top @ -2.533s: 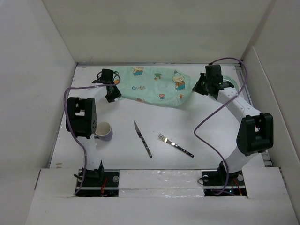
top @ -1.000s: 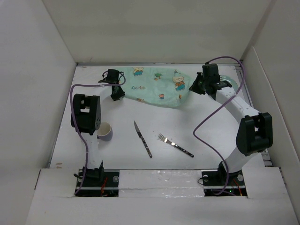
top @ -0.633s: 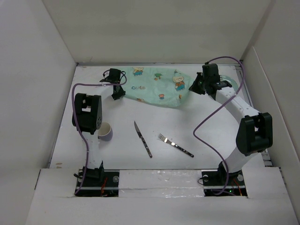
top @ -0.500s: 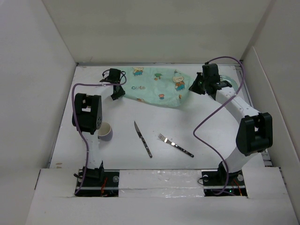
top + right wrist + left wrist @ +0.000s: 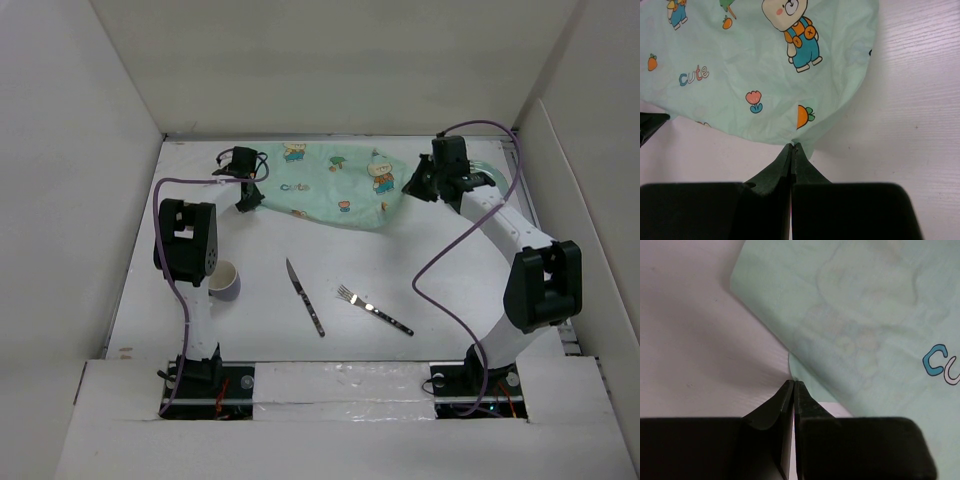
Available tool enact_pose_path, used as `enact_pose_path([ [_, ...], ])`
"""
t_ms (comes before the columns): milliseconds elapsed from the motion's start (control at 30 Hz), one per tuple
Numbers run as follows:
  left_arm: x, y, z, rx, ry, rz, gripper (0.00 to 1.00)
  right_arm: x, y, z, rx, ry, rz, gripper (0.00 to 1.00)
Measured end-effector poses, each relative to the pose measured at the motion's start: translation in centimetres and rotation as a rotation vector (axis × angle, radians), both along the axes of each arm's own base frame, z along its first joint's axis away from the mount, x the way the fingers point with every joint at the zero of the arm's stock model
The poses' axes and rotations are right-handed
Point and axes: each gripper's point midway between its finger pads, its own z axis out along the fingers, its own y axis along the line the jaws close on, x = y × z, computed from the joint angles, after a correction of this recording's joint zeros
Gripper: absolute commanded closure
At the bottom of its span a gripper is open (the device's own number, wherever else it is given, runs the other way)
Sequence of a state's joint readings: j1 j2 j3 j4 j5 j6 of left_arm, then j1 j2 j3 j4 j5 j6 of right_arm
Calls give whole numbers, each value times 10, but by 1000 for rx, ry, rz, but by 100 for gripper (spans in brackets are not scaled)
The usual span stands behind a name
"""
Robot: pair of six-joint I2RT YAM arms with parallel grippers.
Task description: Set the dinner table for one person
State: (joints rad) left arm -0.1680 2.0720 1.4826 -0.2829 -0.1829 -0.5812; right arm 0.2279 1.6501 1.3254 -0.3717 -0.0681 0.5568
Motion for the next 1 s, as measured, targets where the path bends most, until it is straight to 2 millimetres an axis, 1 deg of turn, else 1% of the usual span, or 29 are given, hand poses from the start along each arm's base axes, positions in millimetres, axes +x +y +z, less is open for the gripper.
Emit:
enact_pose_path([
  [100, -2, 0, 2, 6, 7, -15, 100, 0, -2, 4, 1, -9, -3, 100],
  [167, -5, 0, 12, 10, 6, -33, 100, -2, -5, 12, 3, -25, -8, 100],
  [200, -5, 0, 22, 10, -4, -44, 100, -3, -7, 19, 6, -38, -11, 100],
  [233, -3, -1, 36, 8, -25, -52, 100, -4, -10, 27, 9, -54, -17, 100],
  [267, 0, -2, 55, 5, -56, -61, 100, -6, -13, 38, 13, -76, -24, 100],
  [300, 5, -3, 80, -1, -102, -67, 100, -8, -17, 50, 16, -102, -32, 100],
  [333, 7, -3, 95, -5, -131, -78, 100, -10, -22, 64, 15, -130, -41, 100],
  [367, 14, -4, 139, -17, -229, -77, 100, -12, -26, 79, 17, -163, -49, 100],
  [433, 17, -3, 211, -39, -385, -79, 100, -17, -37, 116, 15, -237, -75, 100],
  [500, 8, 3, 285, -63, -545, -73, 100, -24, -50, 160, 15, -331, -107, 100],
  [567, -10, 15, 354, -77, -696, -55, 100, -34, -62, 207, 20, -431, -137, 100],
  [600, -20, 20, 386, -80, -766, -47, 100, -41, -69, 232, 22, -484, -153, 100],
  [667, -41, 30, 442, -83, -892, -29, 100, -56, -79, 273, 27, -574, -176, 100],
  [700, -51, 33, 467, -86, -949, -25, 100, -63, -83, 292, 29, -616, -189, 100],
  [733, -60, 34, 487, -90, -997, -25, 100, -71, -87, 310, 33, -654, -199, 100],
  [767, -68, 34, 502, -95, -1034, -28, 100, -77, -90, 325, 35, -689, -208, 100],
  [800, -74, 34, 511, -98, -1058, -29, 100, -82, -93, 338, 37, -719, -214, 100],
  [833, -78, 34, 516, -102, -1071, -30, 100, -86, -95, 349, 38, -744, -220, 100],
  [867, -79, 33, 517, -105, -1073, -33, 100, -87, -97, 356, 39, -760, -227, 100],
  [900, -78, 32, 515, -107, -1069, -36, 100, -84, -100, 358, 36, -762, -234, 100],
  [967, -66, 29, 504, -112, -1040, -42, 100, -76, -106, 357, 28, -757, -249, 100],
  [1000, -57, 28, 495, -115, -1017, -44, 100, -69, -108, 353, 22, -744, -255, 100],
])
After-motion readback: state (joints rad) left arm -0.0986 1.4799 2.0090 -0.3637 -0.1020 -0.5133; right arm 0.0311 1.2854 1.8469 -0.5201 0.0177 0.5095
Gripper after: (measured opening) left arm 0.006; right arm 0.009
